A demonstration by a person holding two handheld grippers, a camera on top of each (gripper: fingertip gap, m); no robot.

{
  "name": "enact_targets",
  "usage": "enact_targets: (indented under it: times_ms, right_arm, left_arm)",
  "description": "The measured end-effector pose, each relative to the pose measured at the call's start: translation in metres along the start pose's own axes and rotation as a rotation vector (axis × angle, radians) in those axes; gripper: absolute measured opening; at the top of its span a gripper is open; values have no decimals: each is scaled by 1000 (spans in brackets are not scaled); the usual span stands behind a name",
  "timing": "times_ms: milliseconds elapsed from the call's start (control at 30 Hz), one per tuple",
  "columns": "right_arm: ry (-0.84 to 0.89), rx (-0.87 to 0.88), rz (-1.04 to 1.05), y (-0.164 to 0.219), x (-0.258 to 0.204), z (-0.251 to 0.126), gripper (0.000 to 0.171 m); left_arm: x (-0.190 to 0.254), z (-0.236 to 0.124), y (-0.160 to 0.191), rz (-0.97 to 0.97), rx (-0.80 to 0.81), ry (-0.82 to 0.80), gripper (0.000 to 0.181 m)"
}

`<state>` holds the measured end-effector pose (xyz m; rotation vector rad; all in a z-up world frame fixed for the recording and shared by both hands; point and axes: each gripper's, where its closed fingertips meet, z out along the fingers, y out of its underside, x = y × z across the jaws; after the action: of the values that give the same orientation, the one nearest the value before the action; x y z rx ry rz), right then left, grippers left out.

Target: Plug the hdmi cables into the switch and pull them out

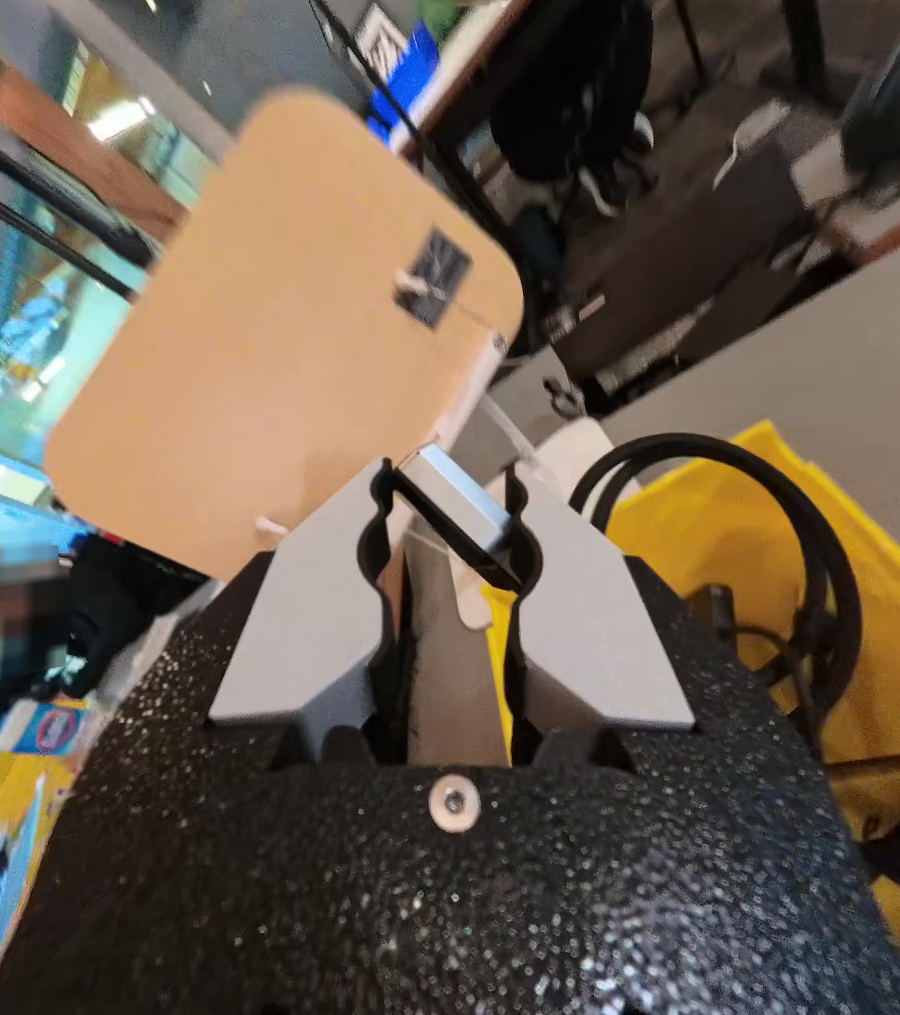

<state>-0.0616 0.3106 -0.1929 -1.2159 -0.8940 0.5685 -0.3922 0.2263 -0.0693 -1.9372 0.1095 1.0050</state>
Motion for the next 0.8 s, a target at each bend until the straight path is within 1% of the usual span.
enact_targets:
  times_ms: [100,267,433,533,633,733,800]
  right_arm:
    - [6,12,-5,-2,0,-1,60]
    - [27,30,2,-6,5,-3,59]
    - [55,61,25,-11,12,-6,58]
    - [76,86,16,-16,15,-9,56]
    - [97,92,4,-18,18,-10,56]
    - [121,98,2,-19,22,-11,56]
    - [147,111,1,-21,26,-14,55]
  left_arm:
    - [-10,-27,-50,-2,125,2,37]
    - [4,-64,-128,-23,323,81,33]
    - [15,-86,-189,16,452,75,31]
    - [5,-98,-224,42,514,20,27]
    - [-15,-117,-260,13,587,-2,22]
    - [-26,-134,-292,-75,645,92,19]
    - [-21,-135,-305,-110,650,175,18]
